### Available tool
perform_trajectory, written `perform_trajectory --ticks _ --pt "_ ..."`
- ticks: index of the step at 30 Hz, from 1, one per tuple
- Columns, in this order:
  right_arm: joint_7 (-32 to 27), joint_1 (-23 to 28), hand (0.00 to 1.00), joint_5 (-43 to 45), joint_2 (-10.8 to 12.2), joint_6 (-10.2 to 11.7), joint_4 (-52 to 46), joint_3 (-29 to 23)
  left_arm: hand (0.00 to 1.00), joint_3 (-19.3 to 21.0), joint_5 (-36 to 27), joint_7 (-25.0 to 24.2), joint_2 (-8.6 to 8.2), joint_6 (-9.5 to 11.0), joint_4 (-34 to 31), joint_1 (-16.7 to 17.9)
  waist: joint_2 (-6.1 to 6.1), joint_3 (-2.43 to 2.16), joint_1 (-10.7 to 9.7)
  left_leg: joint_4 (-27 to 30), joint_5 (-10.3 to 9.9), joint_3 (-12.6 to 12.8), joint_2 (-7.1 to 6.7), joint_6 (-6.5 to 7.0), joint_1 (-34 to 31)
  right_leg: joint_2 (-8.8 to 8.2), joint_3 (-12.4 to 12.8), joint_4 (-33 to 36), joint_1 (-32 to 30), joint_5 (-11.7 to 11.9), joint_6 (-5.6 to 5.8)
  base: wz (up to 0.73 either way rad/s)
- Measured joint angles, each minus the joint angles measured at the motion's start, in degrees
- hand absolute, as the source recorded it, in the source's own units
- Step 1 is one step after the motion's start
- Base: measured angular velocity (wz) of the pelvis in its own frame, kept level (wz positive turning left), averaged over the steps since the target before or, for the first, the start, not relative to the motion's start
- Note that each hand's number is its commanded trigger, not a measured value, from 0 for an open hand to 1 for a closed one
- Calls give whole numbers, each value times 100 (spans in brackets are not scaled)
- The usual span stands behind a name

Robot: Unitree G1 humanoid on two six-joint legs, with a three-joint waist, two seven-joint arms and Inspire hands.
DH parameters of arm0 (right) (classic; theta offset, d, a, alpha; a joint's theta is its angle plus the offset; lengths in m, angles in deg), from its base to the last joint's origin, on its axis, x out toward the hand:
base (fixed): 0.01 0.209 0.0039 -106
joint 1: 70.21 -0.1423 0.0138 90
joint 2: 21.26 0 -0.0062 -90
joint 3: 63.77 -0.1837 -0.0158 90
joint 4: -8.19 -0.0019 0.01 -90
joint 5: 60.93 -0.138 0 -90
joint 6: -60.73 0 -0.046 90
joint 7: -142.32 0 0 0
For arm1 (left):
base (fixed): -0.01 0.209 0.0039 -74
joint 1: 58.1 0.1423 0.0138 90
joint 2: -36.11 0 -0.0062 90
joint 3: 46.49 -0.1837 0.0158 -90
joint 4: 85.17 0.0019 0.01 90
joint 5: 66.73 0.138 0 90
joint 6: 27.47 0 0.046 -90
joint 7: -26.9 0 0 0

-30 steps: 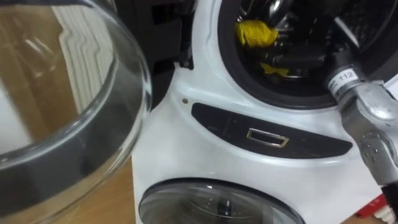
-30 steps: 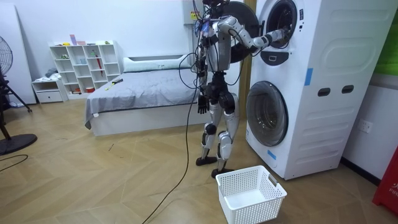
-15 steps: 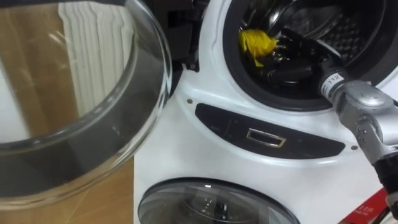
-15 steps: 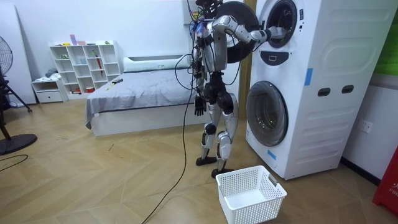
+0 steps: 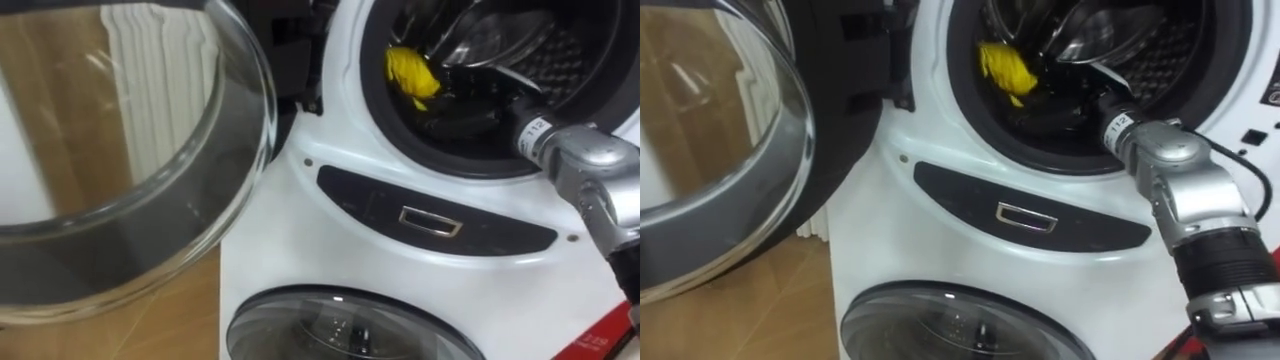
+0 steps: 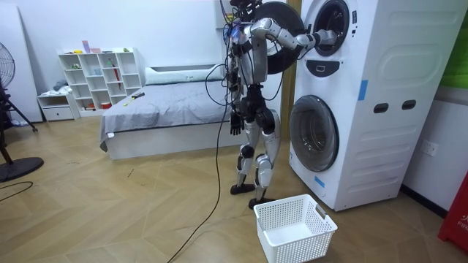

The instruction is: Pick clothes from washing machine

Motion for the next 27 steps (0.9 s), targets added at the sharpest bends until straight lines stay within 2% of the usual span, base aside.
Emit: perform_trajectory --ticks 4,8,14,19,26,27 --pt "246 -36 100 123 -356 57 48 -5 0 -60 -85 18 10 15 44 -46 50 54 149 -121 1 -72 2 -1 75 16 -116 -6 46 -22 0 9" --pt "300 -39 100 119 -356 154 19 -5 0 -61 -83 16 29 28 52 -76 4 82 155 -172 -2 -72 30 -12 98 51 -115 -22 46 -27 0 0" --pt "347 -40 100 103 -357 131 11 -42 0 -58 -80 13 69 130 52 -131 -95 39 153 -190 -3 -65 24 -13 107 58 -106 -93 71 -26 0 0" --pt "307 -40 100 -115 -359 65 16 -36 0 -65 -63 132 132 257 44 -24 -110 30 148 -216 -3 -51 62 -13 110 63 -92 -94 61 -26 0 0" --pt "144 -34 100 -129 -375 17 -462 25 0 -62 -76 232 161 386 43 106 -104 32 103 -238 -5 37 80 -17 63 82 -9 -91 -25 -26 -1 -5" --pt "86 -34 100 -131 -375 17 -655 24 0 -64 -71 236 152 400 43 102 -77 48 54 -219 -5 49 80 -17 47 84 23 -95 -45 -25 -2 -7"
